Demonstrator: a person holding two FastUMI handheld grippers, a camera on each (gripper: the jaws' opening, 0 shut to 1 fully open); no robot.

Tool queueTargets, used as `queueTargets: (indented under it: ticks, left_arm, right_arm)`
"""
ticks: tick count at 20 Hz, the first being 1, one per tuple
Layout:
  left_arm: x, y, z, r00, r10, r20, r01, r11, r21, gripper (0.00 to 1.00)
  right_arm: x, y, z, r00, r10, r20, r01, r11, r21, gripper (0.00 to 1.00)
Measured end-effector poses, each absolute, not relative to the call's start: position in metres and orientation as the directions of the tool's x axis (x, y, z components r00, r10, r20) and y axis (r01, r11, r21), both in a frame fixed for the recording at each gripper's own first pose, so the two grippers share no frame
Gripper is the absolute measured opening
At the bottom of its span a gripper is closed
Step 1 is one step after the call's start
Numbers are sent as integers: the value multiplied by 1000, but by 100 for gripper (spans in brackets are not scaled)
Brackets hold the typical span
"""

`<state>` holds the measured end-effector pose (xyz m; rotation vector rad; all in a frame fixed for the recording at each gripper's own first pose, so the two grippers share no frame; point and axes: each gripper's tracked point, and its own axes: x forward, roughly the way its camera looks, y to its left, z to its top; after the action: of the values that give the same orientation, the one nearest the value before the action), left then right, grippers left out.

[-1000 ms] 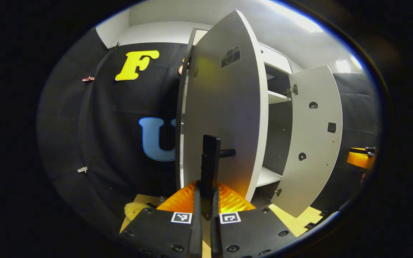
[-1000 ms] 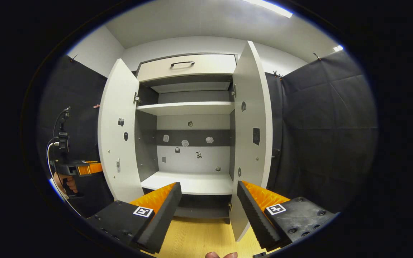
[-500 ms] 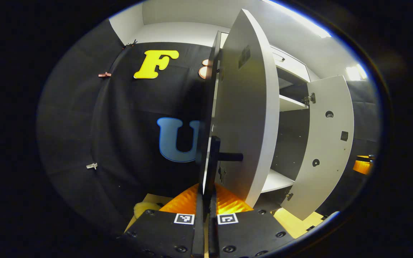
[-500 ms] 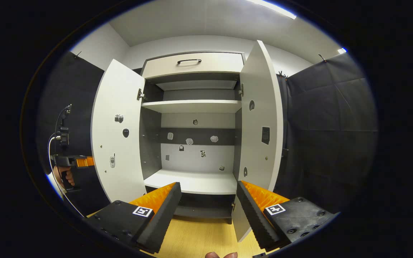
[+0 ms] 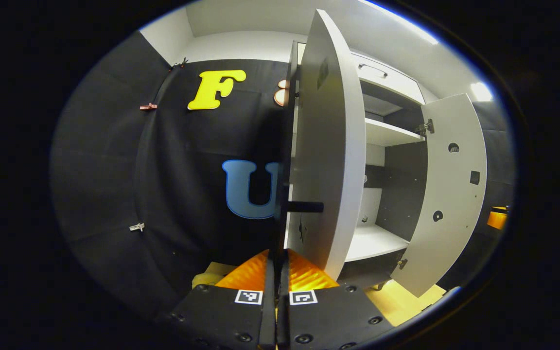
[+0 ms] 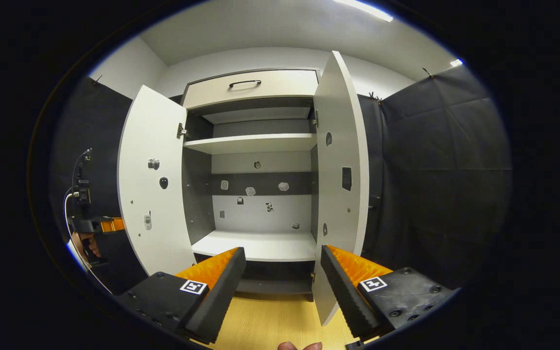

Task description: Open the right door of the double-door shoe cabinet with the right hand, and open the left door with the left hand.

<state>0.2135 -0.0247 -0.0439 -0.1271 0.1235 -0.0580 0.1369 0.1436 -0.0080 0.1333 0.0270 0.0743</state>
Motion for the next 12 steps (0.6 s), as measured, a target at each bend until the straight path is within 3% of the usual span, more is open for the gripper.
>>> queueTargets:
  ticks: [1,4,9,12]
  left_arm:
    - [214,-24,-44,991,-62,-120,45,989,-139,7]
    - [210,-20,-42,992,-37,-118,21,991,-136,12]
    - [202,-14,-29,997,-15,-80,9,996,-84,35]
    - [197,-26,-23,998,-34,-59,27,994,-108,42]
  right_arm:
    - [137,145,-7,997,76,-20,-73,988,137,94]
    - [133,142,-7,996,82,-19,-79,987,143,98]
    - [131,143,-8,995,94,-19,-90,985,147,98]
    - [131,145,-8,995,99,-20,-95,984,152,98]
